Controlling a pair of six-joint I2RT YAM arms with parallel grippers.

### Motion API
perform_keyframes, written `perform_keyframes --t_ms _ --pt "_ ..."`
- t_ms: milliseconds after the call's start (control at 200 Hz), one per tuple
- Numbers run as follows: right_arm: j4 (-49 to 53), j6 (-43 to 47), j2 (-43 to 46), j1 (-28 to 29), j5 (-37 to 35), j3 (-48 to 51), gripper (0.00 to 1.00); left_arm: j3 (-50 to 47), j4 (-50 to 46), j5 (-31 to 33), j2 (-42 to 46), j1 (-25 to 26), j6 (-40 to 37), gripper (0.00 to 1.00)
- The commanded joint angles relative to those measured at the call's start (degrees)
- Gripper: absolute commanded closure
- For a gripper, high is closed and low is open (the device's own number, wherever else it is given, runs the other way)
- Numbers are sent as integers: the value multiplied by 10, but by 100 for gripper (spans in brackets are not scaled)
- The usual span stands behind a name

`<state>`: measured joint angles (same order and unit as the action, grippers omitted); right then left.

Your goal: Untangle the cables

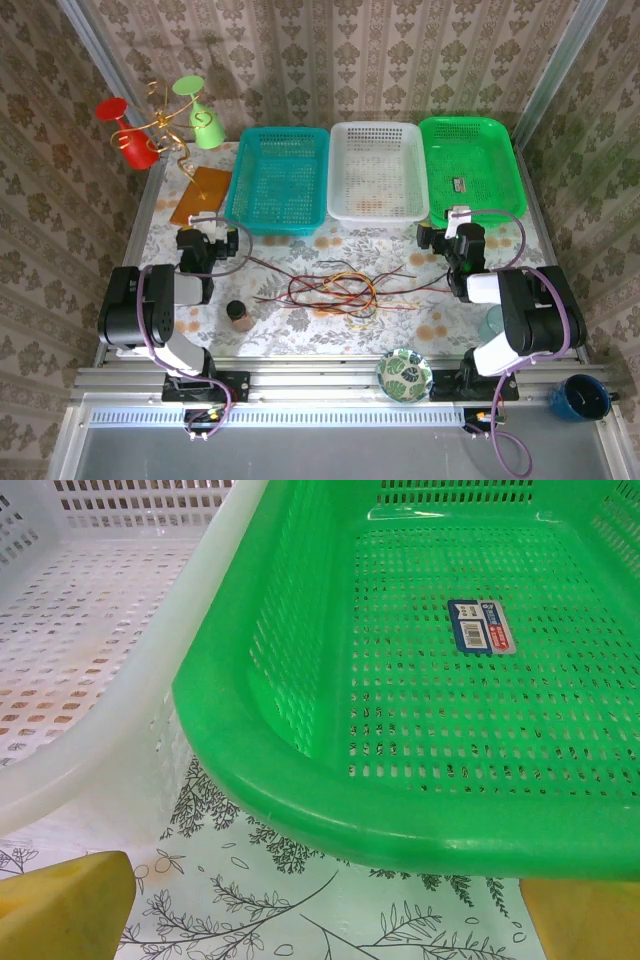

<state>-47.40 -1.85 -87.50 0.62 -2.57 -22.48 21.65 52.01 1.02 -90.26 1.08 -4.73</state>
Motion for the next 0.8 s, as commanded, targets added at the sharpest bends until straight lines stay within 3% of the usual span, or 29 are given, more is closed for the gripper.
perform_keyframes --t_ms 0,795 --pt "-16 1 -3 1 2 -9 0 9 6 -11 10 1 4 0" --pt "-16 0 -2 -1 5 -9 0 10 3 -13 11 -4 9 0"
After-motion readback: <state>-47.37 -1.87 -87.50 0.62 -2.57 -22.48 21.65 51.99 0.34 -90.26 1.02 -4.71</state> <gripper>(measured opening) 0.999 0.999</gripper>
